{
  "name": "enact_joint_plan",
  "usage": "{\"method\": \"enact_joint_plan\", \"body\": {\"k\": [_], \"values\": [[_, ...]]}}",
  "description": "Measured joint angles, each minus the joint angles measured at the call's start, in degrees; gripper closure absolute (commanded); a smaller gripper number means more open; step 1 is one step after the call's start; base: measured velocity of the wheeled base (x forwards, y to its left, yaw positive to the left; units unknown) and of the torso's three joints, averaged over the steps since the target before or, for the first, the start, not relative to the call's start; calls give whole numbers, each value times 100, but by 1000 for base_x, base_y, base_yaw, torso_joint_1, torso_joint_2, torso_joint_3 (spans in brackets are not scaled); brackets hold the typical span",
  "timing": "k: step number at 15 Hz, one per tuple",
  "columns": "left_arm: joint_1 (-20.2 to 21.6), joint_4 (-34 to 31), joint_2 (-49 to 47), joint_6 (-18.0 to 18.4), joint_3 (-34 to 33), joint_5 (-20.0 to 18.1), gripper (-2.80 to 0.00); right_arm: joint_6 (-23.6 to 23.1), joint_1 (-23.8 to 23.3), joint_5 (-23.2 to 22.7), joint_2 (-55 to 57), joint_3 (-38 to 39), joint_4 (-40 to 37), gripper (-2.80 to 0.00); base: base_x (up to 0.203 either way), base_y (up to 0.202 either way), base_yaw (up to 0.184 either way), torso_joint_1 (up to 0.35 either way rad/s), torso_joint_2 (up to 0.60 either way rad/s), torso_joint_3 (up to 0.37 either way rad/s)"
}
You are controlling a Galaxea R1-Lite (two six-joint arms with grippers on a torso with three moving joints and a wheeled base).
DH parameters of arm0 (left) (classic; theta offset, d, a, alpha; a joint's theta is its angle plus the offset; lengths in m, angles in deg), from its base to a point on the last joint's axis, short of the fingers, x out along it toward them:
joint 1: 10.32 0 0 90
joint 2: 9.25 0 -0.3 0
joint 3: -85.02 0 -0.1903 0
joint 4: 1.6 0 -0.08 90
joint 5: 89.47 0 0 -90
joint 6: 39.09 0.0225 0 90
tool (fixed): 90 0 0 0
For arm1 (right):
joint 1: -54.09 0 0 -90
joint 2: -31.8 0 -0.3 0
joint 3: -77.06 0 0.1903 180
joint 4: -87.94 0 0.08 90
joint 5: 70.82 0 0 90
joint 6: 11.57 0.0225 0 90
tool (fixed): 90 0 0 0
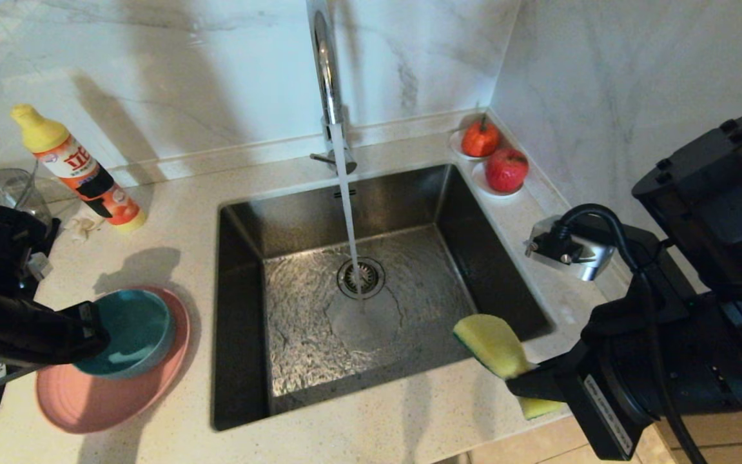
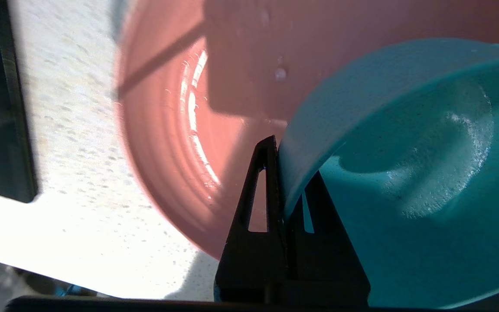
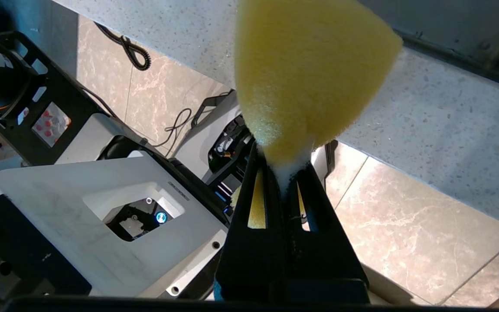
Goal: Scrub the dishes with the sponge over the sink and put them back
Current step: Pick up a bowl and the sponge
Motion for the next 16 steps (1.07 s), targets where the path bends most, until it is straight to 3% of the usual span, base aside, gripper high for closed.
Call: {"method": "enact_joint_plan", "body": {"k": [9,13,16], "values": [[-148,-1237,1169,-12,1305,-40,0,29,-34,-45,-195,141,25,0,0,0,0,0,0,0],[-834,-1445,1294,-451,1973,-204,0,45,-83,-57,-247,323,77,0,0,0,0,0,0,0],[-1577,-1448,856,-993,2368,-169,0,38,-172,-63,-323,328,83,0,0,0,0,0,0,0]]}}
